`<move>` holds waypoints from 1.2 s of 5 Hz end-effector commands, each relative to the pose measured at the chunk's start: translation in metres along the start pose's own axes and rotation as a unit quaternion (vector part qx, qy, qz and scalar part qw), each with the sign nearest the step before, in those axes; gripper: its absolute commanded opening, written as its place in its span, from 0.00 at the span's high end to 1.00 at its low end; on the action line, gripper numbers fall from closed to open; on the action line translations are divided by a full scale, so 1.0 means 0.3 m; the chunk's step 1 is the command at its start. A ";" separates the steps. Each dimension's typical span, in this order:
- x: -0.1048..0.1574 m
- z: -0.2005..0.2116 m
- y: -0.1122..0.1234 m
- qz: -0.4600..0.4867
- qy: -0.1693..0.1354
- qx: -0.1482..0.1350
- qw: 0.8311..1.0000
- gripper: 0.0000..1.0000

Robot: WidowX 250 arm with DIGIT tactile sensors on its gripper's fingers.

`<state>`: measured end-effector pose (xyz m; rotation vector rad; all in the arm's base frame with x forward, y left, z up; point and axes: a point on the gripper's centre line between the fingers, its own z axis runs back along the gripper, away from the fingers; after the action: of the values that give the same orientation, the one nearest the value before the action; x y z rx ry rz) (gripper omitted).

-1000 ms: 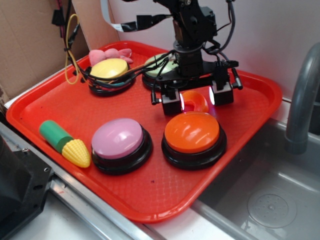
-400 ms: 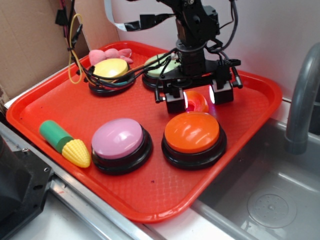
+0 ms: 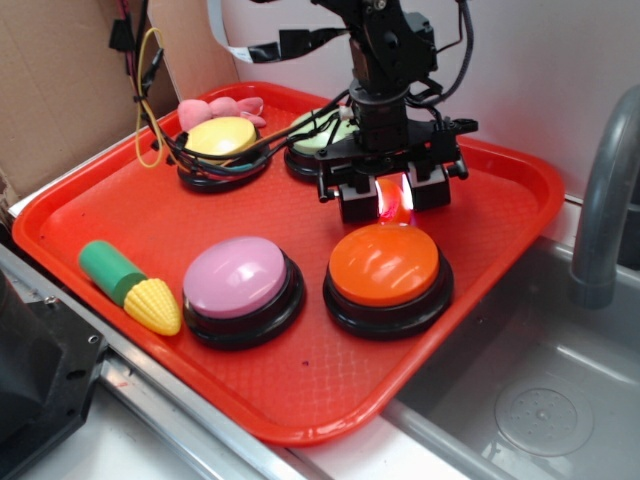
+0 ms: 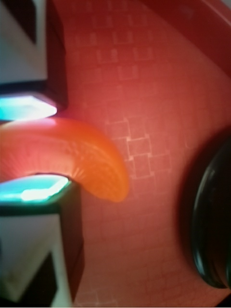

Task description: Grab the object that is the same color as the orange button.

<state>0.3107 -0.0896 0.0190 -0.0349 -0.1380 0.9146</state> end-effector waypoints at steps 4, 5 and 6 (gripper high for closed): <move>0.115 0.334 0.146 -0.170 0.001 -0.011 0.985 1.00; 0.155 0.421 0.244 -0.216 0.006 -0.034 0.976 1.00; 0.212 0.469 0.375 -0.281 0.018 -0.060 0.958 1.00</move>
<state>0.2304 0.0131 0.1434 -0.1079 -0.1086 0.3295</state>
